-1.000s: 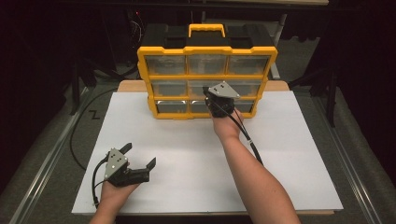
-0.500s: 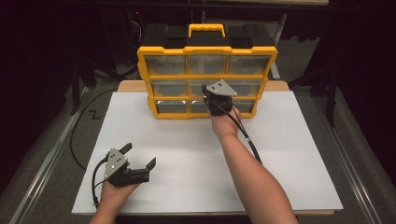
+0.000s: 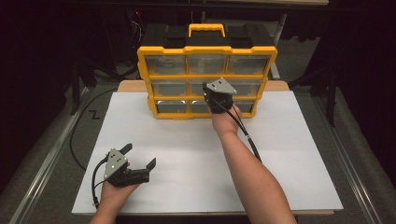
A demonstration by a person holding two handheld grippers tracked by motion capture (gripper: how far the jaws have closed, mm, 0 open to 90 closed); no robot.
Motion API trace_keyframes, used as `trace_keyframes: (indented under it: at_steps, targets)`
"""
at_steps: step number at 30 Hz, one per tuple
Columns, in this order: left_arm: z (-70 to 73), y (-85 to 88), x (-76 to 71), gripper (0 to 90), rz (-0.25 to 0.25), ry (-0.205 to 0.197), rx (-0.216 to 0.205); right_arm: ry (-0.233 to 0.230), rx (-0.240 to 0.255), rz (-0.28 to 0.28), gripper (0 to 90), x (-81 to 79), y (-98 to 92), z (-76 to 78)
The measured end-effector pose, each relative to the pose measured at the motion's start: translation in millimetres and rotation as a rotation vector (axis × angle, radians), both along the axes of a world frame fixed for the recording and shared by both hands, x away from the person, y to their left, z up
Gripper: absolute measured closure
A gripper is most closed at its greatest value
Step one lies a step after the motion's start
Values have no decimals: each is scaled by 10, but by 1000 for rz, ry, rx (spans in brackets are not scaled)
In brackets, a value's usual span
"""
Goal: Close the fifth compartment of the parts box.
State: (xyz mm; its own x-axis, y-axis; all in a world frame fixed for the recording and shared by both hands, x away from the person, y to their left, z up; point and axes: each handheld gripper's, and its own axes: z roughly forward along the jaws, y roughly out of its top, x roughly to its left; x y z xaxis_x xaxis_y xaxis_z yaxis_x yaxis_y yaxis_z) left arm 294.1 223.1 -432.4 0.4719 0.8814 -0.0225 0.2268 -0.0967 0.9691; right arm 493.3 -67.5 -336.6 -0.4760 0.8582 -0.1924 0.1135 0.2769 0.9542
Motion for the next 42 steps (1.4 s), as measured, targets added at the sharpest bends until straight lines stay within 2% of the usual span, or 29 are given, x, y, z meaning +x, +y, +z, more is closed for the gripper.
trace_keyframes:
  at_steps: [11,18,24,31,42]
  targets:
    - [-2,12,15,1,2,2,-6,24,13,12,900,-53,-21,29]
    - [-2,11,22,1,2,-3,-8,21,39,45,900,-258,-114,67]
    - [-4,1,30,1,-1,-5,2,33,48,75,900,-470,-252,36]
    - [-12,3,40,1,7,2,3,59,46,99,900,-669,-444,-116]
    - [-11,0,27,1,6,-3,17,114,35,109,873,-928,-817,-485]
